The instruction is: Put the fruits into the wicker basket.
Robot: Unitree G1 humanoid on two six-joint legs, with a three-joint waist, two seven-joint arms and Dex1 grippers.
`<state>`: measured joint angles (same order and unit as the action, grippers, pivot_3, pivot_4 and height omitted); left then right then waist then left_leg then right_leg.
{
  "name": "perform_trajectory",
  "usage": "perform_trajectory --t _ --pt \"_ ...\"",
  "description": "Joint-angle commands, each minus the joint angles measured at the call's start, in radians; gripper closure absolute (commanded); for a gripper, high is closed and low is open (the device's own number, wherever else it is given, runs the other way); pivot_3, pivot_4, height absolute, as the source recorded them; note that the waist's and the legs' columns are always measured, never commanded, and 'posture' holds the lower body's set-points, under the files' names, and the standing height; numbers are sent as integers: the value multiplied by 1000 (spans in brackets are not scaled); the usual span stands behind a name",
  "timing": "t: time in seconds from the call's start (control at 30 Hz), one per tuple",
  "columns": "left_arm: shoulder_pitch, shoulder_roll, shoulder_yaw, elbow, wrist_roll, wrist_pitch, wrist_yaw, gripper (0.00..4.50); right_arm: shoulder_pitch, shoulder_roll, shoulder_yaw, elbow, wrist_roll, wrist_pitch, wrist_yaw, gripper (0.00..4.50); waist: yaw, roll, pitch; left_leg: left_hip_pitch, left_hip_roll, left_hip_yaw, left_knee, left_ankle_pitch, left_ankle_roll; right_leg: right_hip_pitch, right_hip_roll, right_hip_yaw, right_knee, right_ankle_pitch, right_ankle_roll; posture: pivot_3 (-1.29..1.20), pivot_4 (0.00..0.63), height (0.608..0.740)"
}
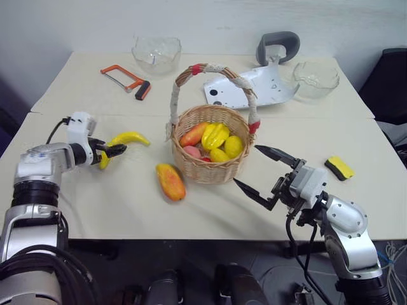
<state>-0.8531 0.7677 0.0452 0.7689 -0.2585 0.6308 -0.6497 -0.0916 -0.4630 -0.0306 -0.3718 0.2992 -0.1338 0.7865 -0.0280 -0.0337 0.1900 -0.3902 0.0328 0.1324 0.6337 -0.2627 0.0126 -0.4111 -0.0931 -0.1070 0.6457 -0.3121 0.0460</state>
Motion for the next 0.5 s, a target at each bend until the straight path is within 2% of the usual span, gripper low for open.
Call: perform_trajectory --t 0.03,0.2,0.3,0.37,0.4,0.5 --pt "-45 6 -18 70 49 -51 -59 885 21 -1 -2 -35 5 -19 -12 0 1 -1 0 0 0 0 0 0 0 0 0 0 0 0 0 0 150 740" --pt "-55 38 -1 83 66 -107 -125 2397 49 -2 9 -63 17 -17 -13 0 2 -1 0 0 0 0 1 0 0 0 -1 0 2 0 0 0 150 740" --pt "-30 87 23 20 31 -82 -235 3285 73 -9 -5 -78 27 -13 -17 0 0 -2 1 0 0 -1 1 0 0 0 -1 0 2 0 0 0 150 740" --pt "0 135 73 -49 -40 19 -327 3931 98 -22 -25 -94 37 -10 -14 0 0 -1 1 0 0 -1 1 0 0 0 -1 0 2 0 0 0 150 740" --pt "18 167 98 -108 -84 93 -370 4054 112 -29 -38 -105 45 -7 -15 0 -1 -1 1 0 0 0 1 0 0 0 -1 0 2 0 0 0 150 740" --pt "126 275 153 -361 -203 228 -514 4056 131 -39 -83 -126 66 10 -40 0 -3 -2 1 0 0 -1 1 0 0 0 -1 1 2 0 0 0 150 740"
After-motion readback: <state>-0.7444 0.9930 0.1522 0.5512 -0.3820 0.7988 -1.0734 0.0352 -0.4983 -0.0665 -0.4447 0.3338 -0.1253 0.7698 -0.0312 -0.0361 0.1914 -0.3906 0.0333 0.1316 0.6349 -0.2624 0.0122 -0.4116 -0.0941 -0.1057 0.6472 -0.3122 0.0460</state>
